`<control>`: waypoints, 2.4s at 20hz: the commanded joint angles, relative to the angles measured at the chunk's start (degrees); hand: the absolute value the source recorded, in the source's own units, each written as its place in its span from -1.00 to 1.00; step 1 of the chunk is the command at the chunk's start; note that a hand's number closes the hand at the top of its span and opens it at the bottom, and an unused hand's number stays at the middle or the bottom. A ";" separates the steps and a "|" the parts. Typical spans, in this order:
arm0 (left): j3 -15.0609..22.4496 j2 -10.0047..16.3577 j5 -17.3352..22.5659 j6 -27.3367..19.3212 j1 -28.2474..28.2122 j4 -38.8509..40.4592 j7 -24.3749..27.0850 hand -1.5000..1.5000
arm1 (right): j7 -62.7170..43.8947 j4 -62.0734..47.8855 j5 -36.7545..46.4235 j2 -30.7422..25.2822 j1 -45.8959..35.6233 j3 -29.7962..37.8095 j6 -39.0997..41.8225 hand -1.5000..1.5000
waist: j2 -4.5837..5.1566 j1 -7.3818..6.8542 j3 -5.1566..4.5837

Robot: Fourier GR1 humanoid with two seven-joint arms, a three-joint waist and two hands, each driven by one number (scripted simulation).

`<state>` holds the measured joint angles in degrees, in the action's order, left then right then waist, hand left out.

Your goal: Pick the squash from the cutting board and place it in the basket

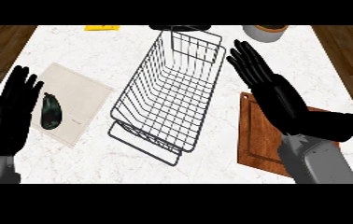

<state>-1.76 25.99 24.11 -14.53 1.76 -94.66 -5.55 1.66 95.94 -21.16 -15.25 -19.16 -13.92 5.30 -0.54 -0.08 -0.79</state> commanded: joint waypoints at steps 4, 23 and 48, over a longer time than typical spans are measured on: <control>4.47 5.63 -9.64 4.33 2.64 -1.19 4.21 0.00 | 2.09 -5.59 -6.48 -6.39 2.46 0.21 17.02 1.00 | 0.84 0.02 0.93; 9.15 4.72 -17.76 6.82 8.40 6.01 8.12 0.00 | -11.71 9.54 21.54 -28.35 2.26 6.49 8.83 -1.00 | 0.58 0.49 0.40; 6.65 0.75 -20.79 10.79 11.16 7.49 7.09 0.00 | 2.82 -15.13 43.09 -37.20 -13.42 -5.59 46.08 -1.00 | 0.82 -0.89 0.85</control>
<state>6.05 26.97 3.42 -4.75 12.37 -87.20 2.10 -1.66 86.01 14.03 -55.19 -32.70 -17.24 53.41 0.22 -0.88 0.01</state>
